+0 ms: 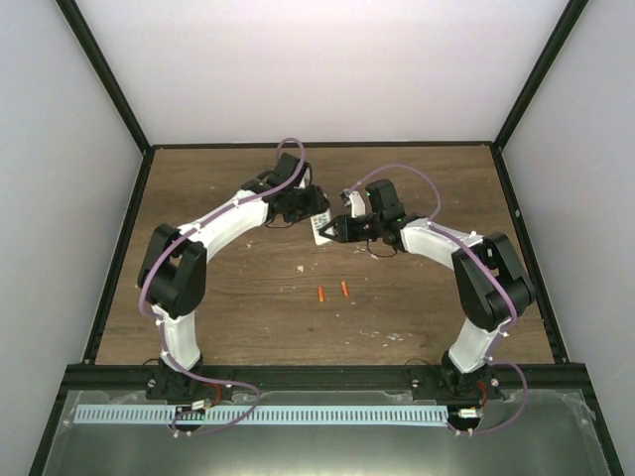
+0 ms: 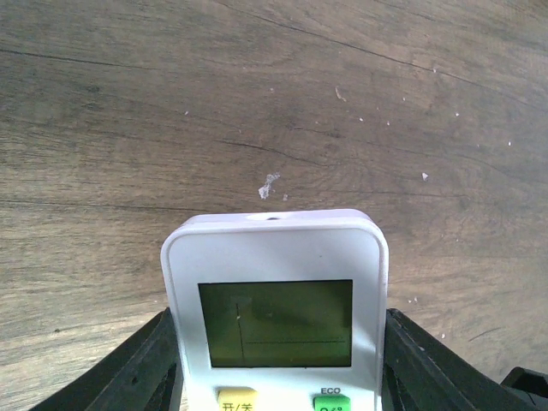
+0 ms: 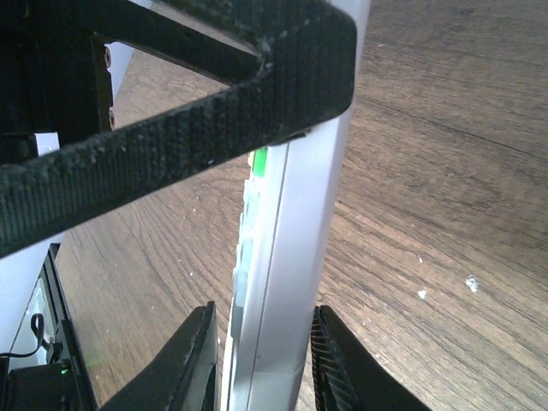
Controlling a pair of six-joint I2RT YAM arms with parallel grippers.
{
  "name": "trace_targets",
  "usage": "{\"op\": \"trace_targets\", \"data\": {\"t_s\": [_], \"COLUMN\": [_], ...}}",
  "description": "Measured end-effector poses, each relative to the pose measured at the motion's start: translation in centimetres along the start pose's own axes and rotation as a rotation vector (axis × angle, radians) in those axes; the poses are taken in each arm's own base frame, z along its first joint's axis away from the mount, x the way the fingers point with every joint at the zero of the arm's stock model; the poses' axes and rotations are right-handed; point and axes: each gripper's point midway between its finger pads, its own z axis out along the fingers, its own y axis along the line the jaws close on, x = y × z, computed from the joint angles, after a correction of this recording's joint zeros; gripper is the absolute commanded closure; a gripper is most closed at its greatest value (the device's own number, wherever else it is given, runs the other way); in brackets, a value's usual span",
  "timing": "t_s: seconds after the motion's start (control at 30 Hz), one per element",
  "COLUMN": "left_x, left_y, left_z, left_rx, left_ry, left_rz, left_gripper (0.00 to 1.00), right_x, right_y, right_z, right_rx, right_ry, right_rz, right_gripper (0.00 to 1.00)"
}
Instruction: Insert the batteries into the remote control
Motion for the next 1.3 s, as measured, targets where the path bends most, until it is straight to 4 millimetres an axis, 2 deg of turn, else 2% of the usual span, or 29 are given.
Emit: {"op": "trace_targets", "data": {"t_s": [0.27,0.43,0.57,0.7,0.77,0.93,1.03,1.2,1.3], "left_x": [0.1,0.2,0.1,0.1,0.1,-0.3,-1.2,-4.7,-6.3], "left_y": [-0.1,0.3,0.1,0.1,0.1,0.1,1.0,4.0,5.1], "left_z": [0.1,0.3,0.4,0.5,0.5,0.3,-0.8,-4.2,-5.7], "left_rx": [-0.008,-0.015,-0.008,-0.001,0.001,0.009,0.013,0.045,0.079], "left_ry": [-0.01,-0.01,-0.016,-0.022,-0.022,-0.038,-0.063,-0.143,-0.177], "left_rz": [-0.007,-0.018,-0.018,-0.023,-0.033,-0.073,-0.123,-0.263,-0.33], "left_gripper": [0.9,0.8,0.58,0.28,0.2,0.16,0.16,0.16,0.16], "right_x": [0.2,0.5,0.4,0.4,0.5,0.6,0.4,-0.1,-0.5], "right_y": [-0.2,-0.8,-0.9,-1.1,-1.3,-2.0,-2.9,-4.8,-5.8], "right_z": [0.1,0.3,0.3,0.3,0.3,0.2,-0.3,-2.1,-3.1], "right_rx": [0.003,0.017,0.024,0.035,0.042,0.099,0.17,0.335,0.436], "right_ry": [0.008,0.019,0.017,0.015,0.018,0.022,0.013,0.002,-0.003], "right_rz": [0.009,0.025,0.025,0.022,0.016,-0.017,-0.047,-0.127,-0.194], "right_gripper": [0.88,0.94,0.96,0.96,0.96,0.96,0.96,0.96,0.96]}}
